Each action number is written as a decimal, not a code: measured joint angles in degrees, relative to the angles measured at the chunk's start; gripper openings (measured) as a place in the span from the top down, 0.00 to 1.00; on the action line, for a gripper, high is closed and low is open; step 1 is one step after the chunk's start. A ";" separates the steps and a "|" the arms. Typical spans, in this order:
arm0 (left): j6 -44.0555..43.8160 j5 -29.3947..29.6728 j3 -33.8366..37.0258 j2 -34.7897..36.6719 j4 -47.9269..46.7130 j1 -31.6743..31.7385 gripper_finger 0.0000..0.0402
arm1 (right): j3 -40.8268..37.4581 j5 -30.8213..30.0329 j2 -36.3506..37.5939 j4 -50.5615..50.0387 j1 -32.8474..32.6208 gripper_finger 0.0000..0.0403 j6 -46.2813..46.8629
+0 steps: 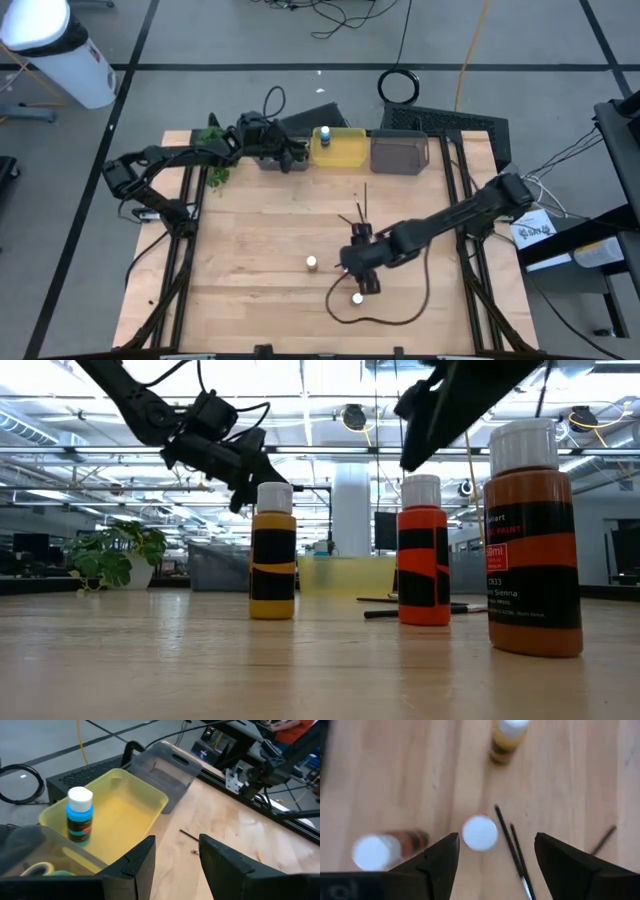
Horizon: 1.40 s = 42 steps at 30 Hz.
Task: Pick & Place Paint Supplies
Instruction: Put the orange paint bottle into the yellow bin
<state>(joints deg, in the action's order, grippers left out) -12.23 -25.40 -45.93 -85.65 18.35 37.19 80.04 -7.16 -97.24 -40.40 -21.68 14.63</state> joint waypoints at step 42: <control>4.35 0.47 -0.02 -0.04 1.37 -2.95 0.59 | 4.34 5.67 12.24 -5.73 31.35 0.74 -8.34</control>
<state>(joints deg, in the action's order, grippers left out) -7.88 -24.93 -45.95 -85.69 19.72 34.24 84.38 -1.50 -85.00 -46.13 9.67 6.29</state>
